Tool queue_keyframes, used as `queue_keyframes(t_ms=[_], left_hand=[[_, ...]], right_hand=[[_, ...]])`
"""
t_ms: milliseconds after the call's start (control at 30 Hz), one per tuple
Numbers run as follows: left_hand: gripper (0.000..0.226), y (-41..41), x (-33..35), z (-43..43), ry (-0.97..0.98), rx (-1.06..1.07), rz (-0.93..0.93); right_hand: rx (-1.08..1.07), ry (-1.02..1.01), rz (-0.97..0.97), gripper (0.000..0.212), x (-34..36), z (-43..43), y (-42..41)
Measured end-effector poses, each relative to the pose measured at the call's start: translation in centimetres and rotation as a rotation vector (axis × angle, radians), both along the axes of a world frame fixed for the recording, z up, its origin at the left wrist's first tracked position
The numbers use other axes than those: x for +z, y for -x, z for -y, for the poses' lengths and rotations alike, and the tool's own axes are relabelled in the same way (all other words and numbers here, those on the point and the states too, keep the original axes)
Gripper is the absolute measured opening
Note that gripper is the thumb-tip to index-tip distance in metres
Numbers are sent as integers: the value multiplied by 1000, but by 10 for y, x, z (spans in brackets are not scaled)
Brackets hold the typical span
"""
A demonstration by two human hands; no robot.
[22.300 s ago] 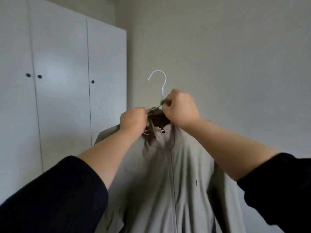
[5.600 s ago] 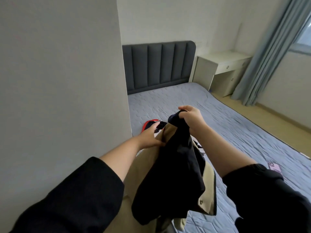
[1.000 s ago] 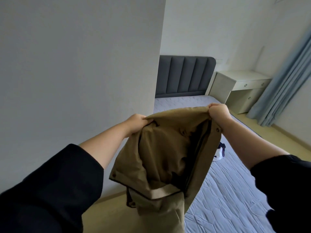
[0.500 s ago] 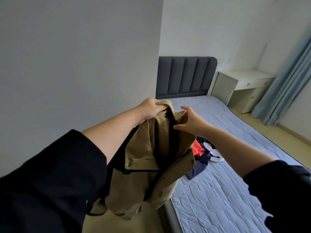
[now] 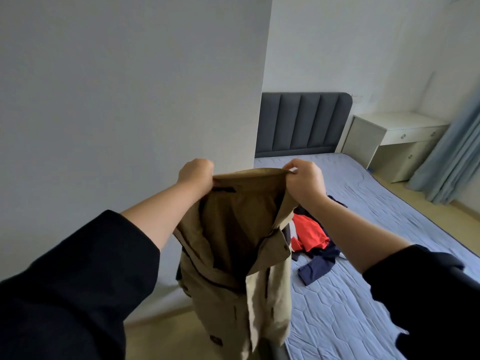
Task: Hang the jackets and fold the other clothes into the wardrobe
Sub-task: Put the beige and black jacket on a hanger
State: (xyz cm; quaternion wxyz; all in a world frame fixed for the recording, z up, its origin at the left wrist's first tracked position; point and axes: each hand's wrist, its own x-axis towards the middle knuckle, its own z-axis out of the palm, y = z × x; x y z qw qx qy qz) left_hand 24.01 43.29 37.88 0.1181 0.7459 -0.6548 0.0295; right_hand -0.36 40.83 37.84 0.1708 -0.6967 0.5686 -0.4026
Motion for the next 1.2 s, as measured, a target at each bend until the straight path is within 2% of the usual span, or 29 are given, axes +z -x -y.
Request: queue_keyframes(t_ms=[67, 167, 267, 333, 400, 467, 533, 600, 633, 700, 733, 800, 867, 933, 1033, 1133, 1200], left_hand=[[23, -5, -7, -3, 16, 34, 29], [20, -7, -15, -6, -83, 147, -131], [16, 7, -15, -10, -285, 261, -504], [24, 23, -15, -13, -405, 324, -822], [28, 35, -13, -10, -366, 322, -1074], [28, 43, -6, 0, -117, 260, -1234], [37, 49, 7, 8, 113, 180, -1214], [39, 55, 13, 9, 60, 155, -1261], [37, 57, 12, 8, -40, 175, -1292], [35, 60, 12, 4, -192, 227, -1307], [35, 62, 11, 3, -183, 239, -1320], [35, 65, 14, 5, -41, 231, -1379], [33, 68, 22, 7, 73, 153, -1374], [32, 71, 29, 7, 91, 34, -1376], [30, 71, 35, 9, 65, -29, -1330], [26, 73, 34, 10, 22, -18, -1314], [26, 71, 33, 7, -4, 17, -1356]], right_hand=[[-15, 20, -6, 26, 4, 0, -1], [-30, 7, -71, 31, 9, 0, 3], [-45, -173, -352, 33, 12, 0, 6], [-72, -307, -417, 29, 13, -1, 11], [-70, -332, -196, 28, 12, -1, 17], [-94, -152, 120, 31, 12, -8, 18], [-141, -35, 365, 33, 17, -6, 19], [-114, -247, 492, 31, 25, -1, 18], [-100, -405, 441, 28, 27, 0, 20], [-145, -458, 309, 27, 25, 1, 27], [-152, -412, 340, 28, 21, -1, 30], [-154, -237, 377, 30, 16, -9, 31], [-201, -58, 334, 31, 19, -11, 33], [-164, 39, 274, 32, 27, -10, 41], [-71, 25, 172, 31, 33, -14, 51], [54, 2, -22, 24, 30, -19, 57], [45, 10, -177, 19, 26, -15, 61]])
